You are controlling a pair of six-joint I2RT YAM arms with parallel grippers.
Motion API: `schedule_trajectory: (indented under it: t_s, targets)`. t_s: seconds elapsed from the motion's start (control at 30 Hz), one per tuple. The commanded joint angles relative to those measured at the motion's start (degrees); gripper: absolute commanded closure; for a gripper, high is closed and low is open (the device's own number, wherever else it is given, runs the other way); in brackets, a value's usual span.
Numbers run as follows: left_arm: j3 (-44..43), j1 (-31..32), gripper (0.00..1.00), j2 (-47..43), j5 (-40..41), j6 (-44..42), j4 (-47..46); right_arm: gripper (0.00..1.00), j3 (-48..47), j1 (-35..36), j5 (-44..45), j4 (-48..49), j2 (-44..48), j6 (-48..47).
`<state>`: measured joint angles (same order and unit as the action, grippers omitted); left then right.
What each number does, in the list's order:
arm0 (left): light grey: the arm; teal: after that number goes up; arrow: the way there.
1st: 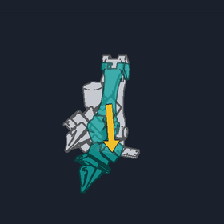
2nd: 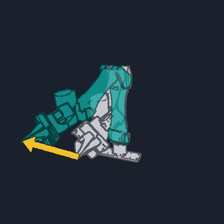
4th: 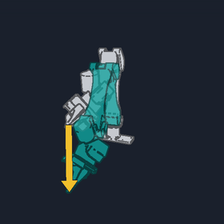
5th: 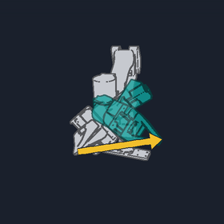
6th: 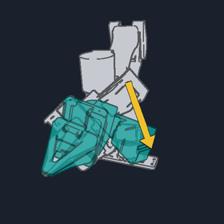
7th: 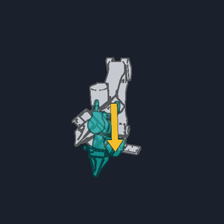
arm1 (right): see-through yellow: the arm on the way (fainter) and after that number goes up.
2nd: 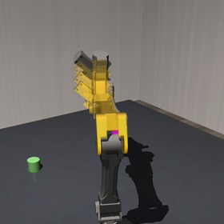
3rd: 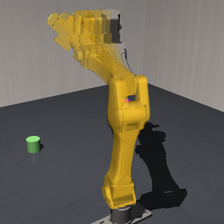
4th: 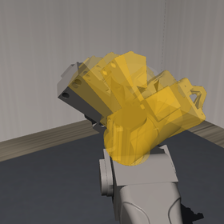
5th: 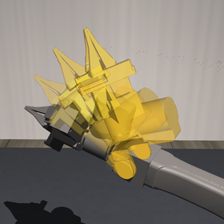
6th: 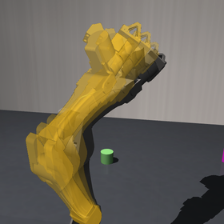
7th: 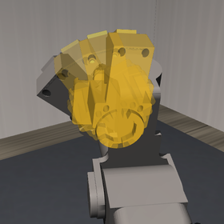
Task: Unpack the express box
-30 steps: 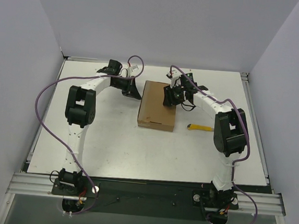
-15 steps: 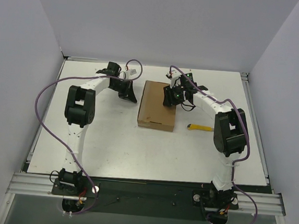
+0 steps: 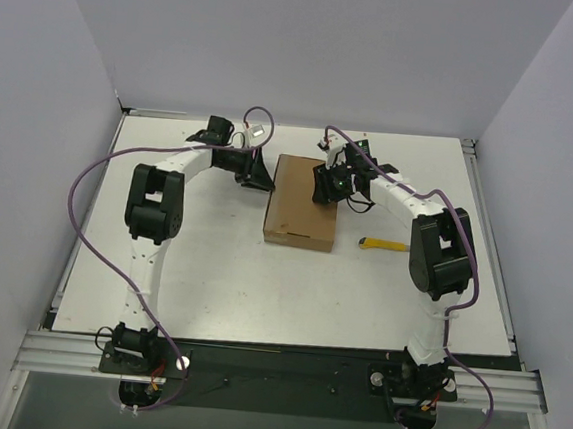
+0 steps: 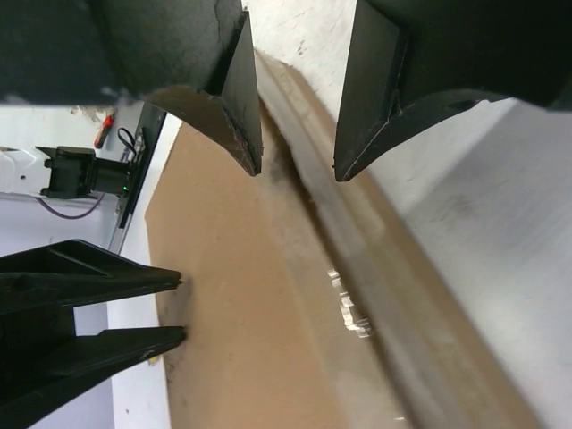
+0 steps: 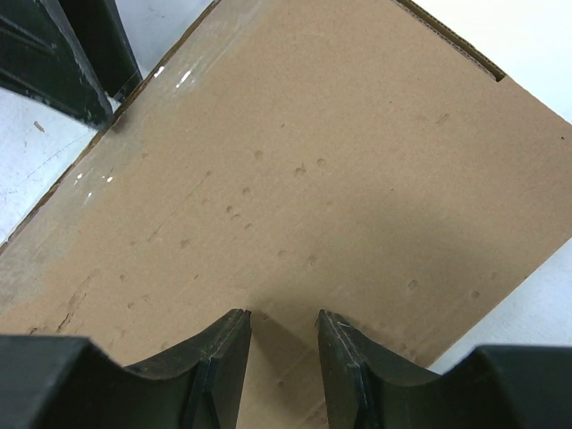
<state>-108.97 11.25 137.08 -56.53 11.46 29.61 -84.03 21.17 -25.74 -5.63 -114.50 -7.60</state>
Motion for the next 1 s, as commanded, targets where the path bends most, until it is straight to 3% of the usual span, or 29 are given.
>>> schedule_trajectory:
  t_s: [0.0,0.1,0.2,0.37,0.6,0.97]
  targets:
    - [-1.33,2.11,0.52,-0.23,-2.8,3.3,-4.12,0.62,1.68,0.45,2.18,-2.55,-0.2,-1.02]
    - [-1.86,2.11,0.56,0.12,-0.86,1.99,-2.54,0.62,1.68,0.45,2.27,-2.55,-0.2,-1.11]
    - [-1.6,1.85,0.71,0.12,-1.3,1.02,-2.18,0.62,1.68,0.45,2.27,-2.55,-0.11,-1.02]
    - [-1.07,1.24,0.78,0.3,-0.25,-0.82,-0.52,0.62,1.41,0.45,2.18,-2.55,-0.38,-1.02]
    - [-0.72,0.88,0.99,0.65,1.25,-2.67,0.98,0.62,1.41,0.45,2.36,-2.55,-0.46,-1.02]
    - [-1.42,0.8,1.0,0.91,7.83,-5.83,5.8,0.62,1.24,0.63,2.44,-2.63,-0.81,-0.93]
